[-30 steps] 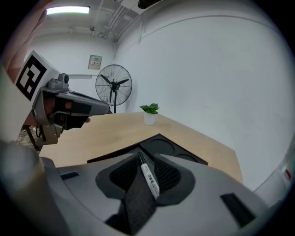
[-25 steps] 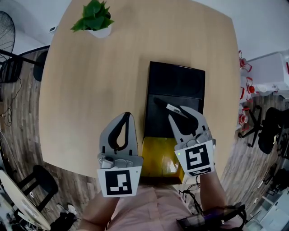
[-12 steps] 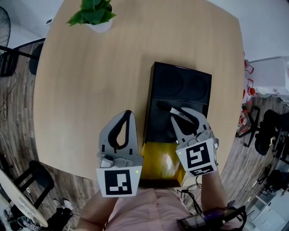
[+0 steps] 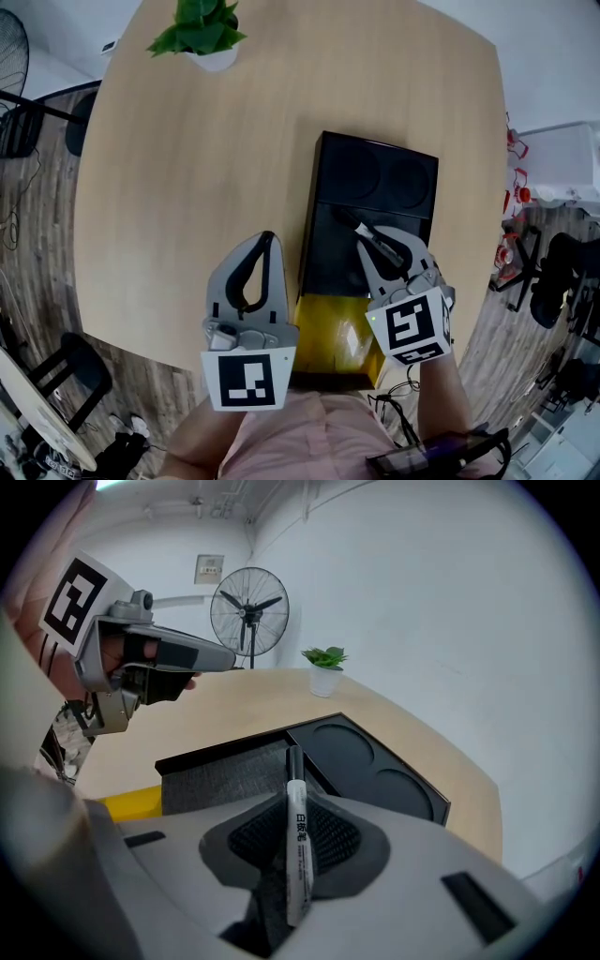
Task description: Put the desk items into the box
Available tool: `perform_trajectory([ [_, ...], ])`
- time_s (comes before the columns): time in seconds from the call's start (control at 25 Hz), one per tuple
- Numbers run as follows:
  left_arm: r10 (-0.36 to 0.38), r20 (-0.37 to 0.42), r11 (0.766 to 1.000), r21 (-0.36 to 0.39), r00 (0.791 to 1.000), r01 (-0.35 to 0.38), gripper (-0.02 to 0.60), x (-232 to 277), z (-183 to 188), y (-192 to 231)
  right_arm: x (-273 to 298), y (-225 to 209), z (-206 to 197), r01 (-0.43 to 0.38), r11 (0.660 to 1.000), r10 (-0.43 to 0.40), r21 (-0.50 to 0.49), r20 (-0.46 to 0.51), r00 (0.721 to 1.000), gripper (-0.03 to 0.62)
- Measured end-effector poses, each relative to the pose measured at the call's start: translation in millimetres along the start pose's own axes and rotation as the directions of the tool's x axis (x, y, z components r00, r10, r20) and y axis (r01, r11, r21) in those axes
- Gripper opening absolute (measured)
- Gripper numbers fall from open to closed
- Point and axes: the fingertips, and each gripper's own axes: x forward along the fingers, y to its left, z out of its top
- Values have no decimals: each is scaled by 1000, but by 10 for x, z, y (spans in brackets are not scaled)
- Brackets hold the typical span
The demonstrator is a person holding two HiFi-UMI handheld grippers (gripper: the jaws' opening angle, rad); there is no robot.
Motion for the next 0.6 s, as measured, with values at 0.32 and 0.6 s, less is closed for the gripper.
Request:
perform_trajectory([
  [0.32, 8, 42, 1000, 29, 999, -9, 11, -254, 138, -177, -379, -62, 209, 45, 998, -50, 47, 117, 992, 67],
  [0.6, 12, 131, 998, 67, 991, -21, 11, -619, 390, -421, -923, -58, 435, 86, 996, -92, 36, 248, 964, 67],
])
